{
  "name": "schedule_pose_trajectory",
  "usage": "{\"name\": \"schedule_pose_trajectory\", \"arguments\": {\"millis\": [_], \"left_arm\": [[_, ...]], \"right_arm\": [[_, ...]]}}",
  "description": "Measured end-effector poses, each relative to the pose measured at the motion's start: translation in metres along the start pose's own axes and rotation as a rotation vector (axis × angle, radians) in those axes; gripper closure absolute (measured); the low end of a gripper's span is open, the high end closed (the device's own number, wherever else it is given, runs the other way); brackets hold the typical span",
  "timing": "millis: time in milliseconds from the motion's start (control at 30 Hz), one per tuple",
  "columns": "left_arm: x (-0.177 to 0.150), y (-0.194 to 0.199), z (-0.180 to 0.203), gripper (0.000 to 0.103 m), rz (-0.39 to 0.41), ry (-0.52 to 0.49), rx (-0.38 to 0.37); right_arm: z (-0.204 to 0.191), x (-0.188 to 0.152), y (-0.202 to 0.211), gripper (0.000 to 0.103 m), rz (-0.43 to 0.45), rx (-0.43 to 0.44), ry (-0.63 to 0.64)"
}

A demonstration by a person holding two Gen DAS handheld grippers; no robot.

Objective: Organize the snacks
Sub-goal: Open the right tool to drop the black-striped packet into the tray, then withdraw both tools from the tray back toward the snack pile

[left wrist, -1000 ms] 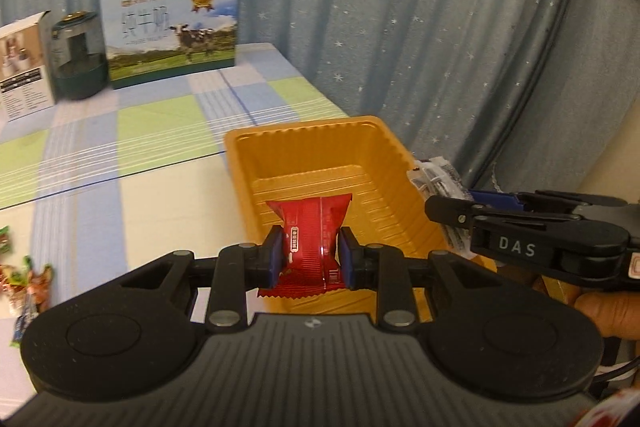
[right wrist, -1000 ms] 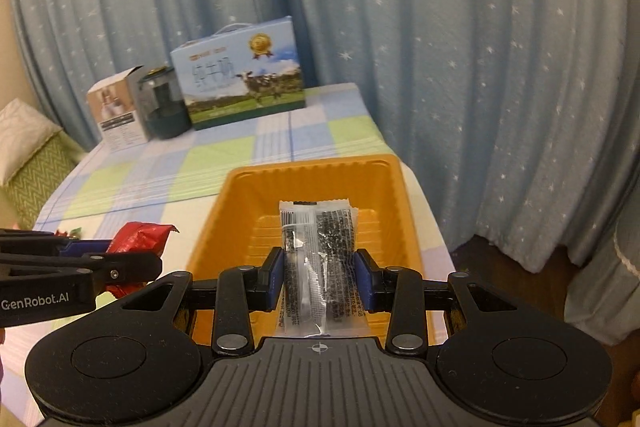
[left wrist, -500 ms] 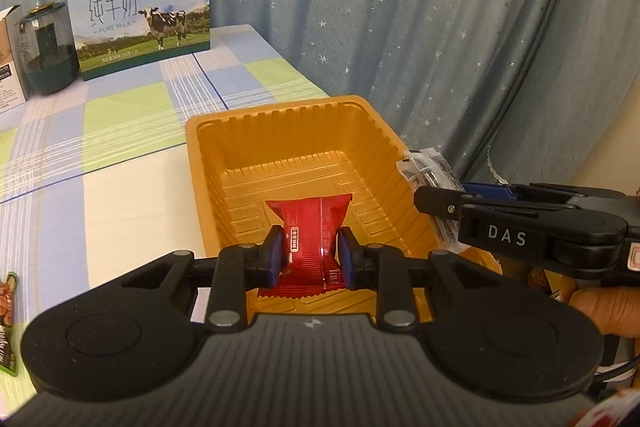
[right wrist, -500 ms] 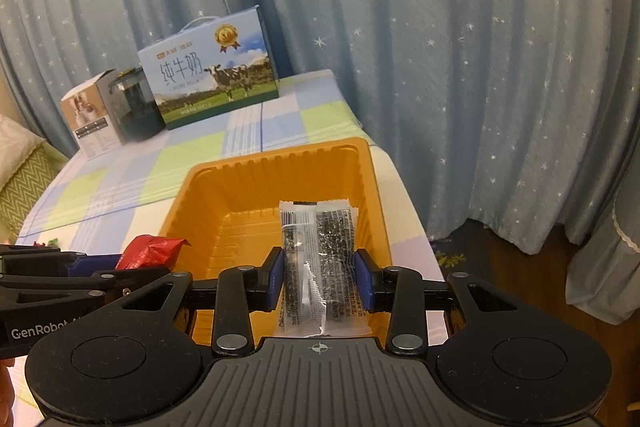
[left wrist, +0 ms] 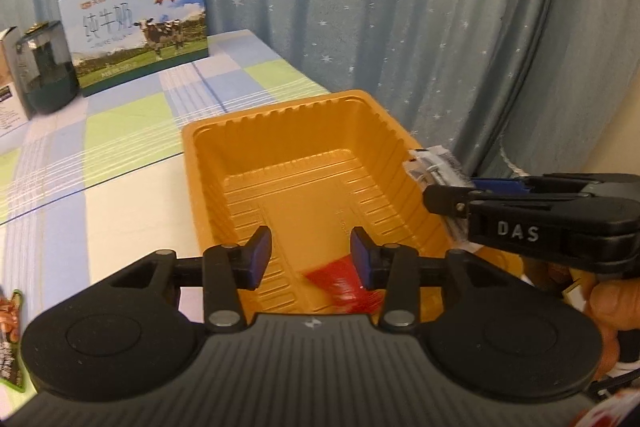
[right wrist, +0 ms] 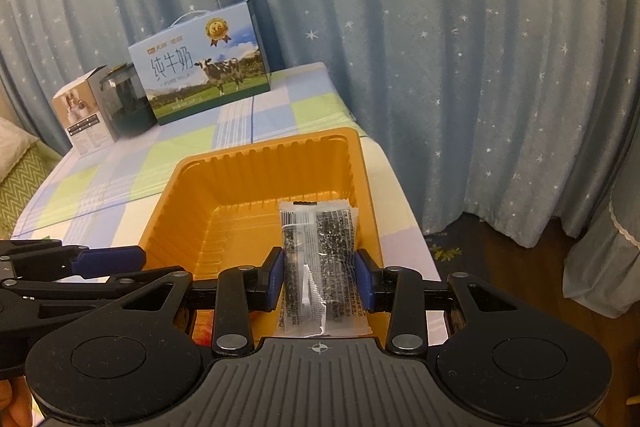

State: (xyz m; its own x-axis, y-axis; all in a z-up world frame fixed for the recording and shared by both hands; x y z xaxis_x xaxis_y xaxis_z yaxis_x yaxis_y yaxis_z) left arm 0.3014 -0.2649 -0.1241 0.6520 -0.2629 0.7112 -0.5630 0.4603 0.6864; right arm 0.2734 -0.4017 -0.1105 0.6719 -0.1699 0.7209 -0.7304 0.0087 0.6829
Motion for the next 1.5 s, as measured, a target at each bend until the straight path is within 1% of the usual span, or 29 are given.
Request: {"name": "schedule_pose_trajectory", "arguments": {"millis": [100,400,500,533,633,700,800,1100,1500], "left_arm": [[-0.002,0.002,-0.005,0.064,-0.002,0.011,0.012],[-0.003,0.012,-0.014,0.064,0.016,0.001,0.043],[-0.002,0.017,-0.016,0.063,0.026,0.001,0.047],[-0.001,0.018,-0.016,0.063,0.029,0.001,0.048],[-0.002,0.023,-0.018,0.062,0.034,0.005,0.050],[-0.003,0.028,-0.019,0.059,0.037,0.009,0.051],[-0.005,0.036,-0.022,0.059,0.041,0.019,0.057],[-0.020,0.087,-0.039,0.057,0.078,0.065,0.107],[-0.055,0.174,-0.075,0.050,0.132,0.136,0.183]], "right_arm": [[-0.003,-0.001,0.000,0.065,-0.002,0.005,0.010],[-0.016,-0.001,-0.003,0.065,-0.005,0.017,0.021],[-0.019,-0.001,-0.004,0.065,-0.008,0.035,0.017],[-0.020,-0.002,-0.005,0.064,-0.013,0.050,0.015],[-0.020,0.000,-0.001,0.044,0.005,0.052,-0.009],[-0.021,0.003,0.004,0.044,0.016,0.047,-0.013],[-0.024,0.005,0.013,0.044,0.017,0.050,-0.008],[-0.051,0.001,0.056,0.044,0.048,0.053,0.023],[-0.117,-0.027,0.108,0.043,0.057,0.118,0.036]]}}
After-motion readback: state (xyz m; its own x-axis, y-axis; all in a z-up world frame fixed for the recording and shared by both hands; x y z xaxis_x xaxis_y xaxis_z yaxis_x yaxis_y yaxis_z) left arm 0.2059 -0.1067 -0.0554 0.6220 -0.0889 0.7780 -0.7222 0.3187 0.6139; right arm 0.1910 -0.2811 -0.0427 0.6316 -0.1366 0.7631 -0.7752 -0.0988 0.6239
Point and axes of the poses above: each gripper's, at about its wrist camera, not at the fingertips, and y roughly against the way its jaws point, z to its right, x to its top, the point moved 10 cm from there along -y, roughly the way its jaws point, and after that the axes turned 9 degrees about -x, right-handed, at the moved point
